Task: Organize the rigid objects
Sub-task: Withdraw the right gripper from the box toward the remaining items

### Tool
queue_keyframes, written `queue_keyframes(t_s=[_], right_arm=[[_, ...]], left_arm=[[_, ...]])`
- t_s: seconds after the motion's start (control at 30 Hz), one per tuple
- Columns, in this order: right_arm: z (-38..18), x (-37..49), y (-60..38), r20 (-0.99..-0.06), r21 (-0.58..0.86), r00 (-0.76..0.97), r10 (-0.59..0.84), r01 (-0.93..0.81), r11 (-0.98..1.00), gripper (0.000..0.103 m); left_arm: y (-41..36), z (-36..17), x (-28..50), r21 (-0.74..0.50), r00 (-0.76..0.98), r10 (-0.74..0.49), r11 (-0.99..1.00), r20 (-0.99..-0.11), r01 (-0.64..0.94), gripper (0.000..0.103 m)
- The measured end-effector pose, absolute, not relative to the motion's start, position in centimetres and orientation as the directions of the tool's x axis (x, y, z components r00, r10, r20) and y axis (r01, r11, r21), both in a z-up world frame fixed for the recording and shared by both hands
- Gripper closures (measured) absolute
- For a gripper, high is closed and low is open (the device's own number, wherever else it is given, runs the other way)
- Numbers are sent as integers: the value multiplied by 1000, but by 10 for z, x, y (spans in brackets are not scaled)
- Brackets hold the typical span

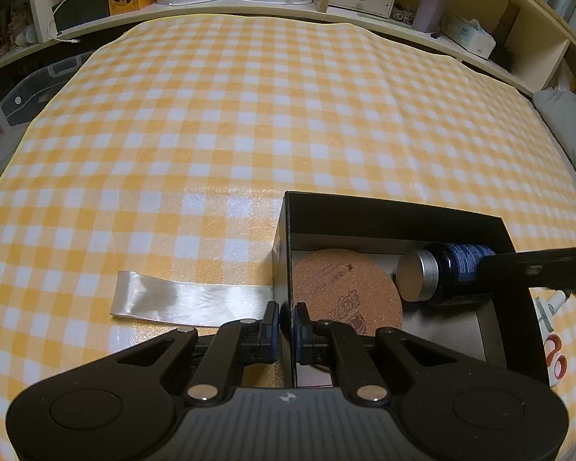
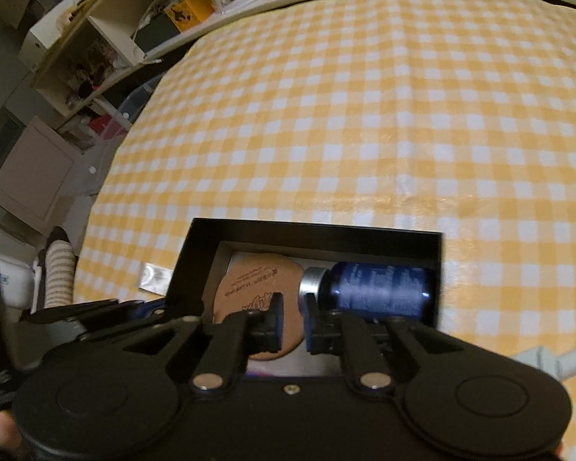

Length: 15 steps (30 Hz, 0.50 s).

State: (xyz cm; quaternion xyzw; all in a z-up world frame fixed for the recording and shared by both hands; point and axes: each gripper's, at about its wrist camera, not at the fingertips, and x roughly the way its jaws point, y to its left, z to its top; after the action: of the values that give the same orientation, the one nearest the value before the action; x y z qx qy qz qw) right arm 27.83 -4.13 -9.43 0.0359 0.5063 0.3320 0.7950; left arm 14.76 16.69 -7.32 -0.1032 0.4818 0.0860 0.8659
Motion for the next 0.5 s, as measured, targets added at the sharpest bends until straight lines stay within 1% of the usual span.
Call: queue_keyframes(t_s=[0.03, 0.1, 0.13, 0.2, 0.23, 0.3, 0.33, 0.4, 0.43, 0.47, 0.5], right_arm=[[-90, 277, -45, -778, 393, 272, 567, -494, 776, 80], [-79, 271, -56, -769, 386, 285, 572, -506, 771, 67], [-75, 271, -59, -766, 383, 291, 574, -510, 770, 64], [-66, 267, -70, -757, 383, 301, 580, -514, 768, 50], [-63, 267, -76, -752, 387, 306, 585, -513, 766, 47], [-56, 265, -86, -743, 400, 313, 591, -501, 768, 30], [-53, 264, -91, -738, 405, 320, 595, -496, 768, 26], [-48, 263, -102, -731, 409, 333, 595, -485, 773, 13], [-45, 262, -108, -726, 413, 341, 597, -478, 775, 11], [-44, 261, -112, -719, 420, 350, 600, -470, 777, 4], [-42, 260, -119, -709, 430, 361, 606, -460, 777, 0]], left_arm=[[167, -74, 148, -95, 520, 50, 964, -853, -249, 95], [167, -74, 149, -92, 519, 51, 965, -853, -247, 95], [167, -74, 149, -92, 519, 51, 965, -853, -247, 95], [167, -74, 149, -93, 519, 51, 964, -853, -247, 95], [167, -74, 149, -93, 519, 51, 964, -853, -248, 95], [167, -74, 149, -93, 519, 51, 965, -853, -247, 95], [167, -74, 149, -92, 519, 51, 965, -854, -247, 95], [167, -75, 150, -90, 517, 52, 965, -855, -246, 95], [168, -76, 150, -90, 516, 52, 965, -855, -248, 95], [168, -76, 150, -92, 515, 52, 964, -856, -250, 95], [169, -76, 150, -94, 516, 51, 963, -855, -252, 95]])
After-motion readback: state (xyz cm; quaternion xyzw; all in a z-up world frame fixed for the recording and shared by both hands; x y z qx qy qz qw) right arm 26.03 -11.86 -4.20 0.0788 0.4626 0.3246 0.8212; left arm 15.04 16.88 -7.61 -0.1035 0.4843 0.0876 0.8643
